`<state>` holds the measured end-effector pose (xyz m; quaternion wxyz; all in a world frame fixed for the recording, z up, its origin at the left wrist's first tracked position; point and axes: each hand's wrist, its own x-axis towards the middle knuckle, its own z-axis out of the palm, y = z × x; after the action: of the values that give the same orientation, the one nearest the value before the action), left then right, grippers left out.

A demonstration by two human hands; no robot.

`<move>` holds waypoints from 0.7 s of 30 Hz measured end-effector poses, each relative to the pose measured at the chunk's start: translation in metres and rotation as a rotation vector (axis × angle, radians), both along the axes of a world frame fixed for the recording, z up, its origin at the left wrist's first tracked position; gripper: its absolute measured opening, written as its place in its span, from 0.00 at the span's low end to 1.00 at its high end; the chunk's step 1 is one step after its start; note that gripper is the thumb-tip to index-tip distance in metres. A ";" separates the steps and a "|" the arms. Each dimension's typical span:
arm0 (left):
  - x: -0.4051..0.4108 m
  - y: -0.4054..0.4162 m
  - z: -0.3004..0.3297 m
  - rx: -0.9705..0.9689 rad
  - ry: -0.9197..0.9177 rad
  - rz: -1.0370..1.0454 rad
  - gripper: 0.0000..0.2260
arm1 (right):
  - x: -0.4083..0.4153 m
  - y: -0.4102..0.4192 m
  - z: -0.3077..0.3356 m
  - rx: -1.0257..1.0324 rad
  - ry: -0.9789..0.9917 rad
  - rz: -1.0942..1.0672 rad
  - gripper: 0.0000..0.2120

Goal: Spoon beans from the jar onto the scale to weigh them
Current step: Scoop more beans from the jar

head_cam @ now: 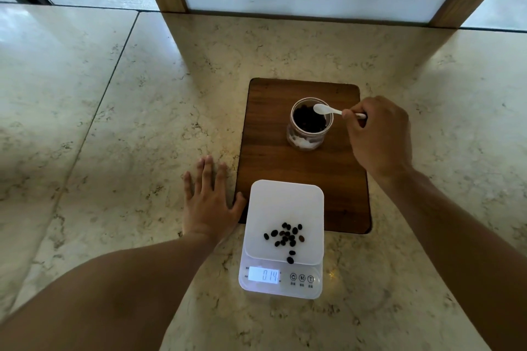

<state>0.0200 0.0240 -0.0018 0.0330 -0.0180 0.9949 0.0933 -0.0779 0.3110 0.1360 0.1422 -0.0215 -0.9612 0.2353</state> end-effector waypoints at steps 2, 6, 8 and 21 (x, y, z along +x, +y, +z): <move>0.000 0.000 0.001 0.001 -0.001 -0.001 0.36 | -0.006 -0.003 0.002 0.058 0.020 0.026 0.08; 0.000 0.001 0.001 -0.003 -0.002 -0.009 0.36 | -0.011 -0.006 0.003 0.147 0.010 0.055 0.08; 0.000 0.000 0.000 -0.012 -0.003 -0.009 0.36 | -0.012 -0.006 0.002 0.184 0.010 0.074 0.08; 0.000 -0.001 -0.004 0.002 0.006 0.001 0.36 | -0.018 -0.010 -0.006 0.213 -0.112 0.051 0.10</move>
<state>0.0196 0.0230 -0.0056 0.0299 -0.0180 0.9949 0.0945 -0.0958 0.3007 0.1304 0.0836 0.0048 -0.9874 0.1340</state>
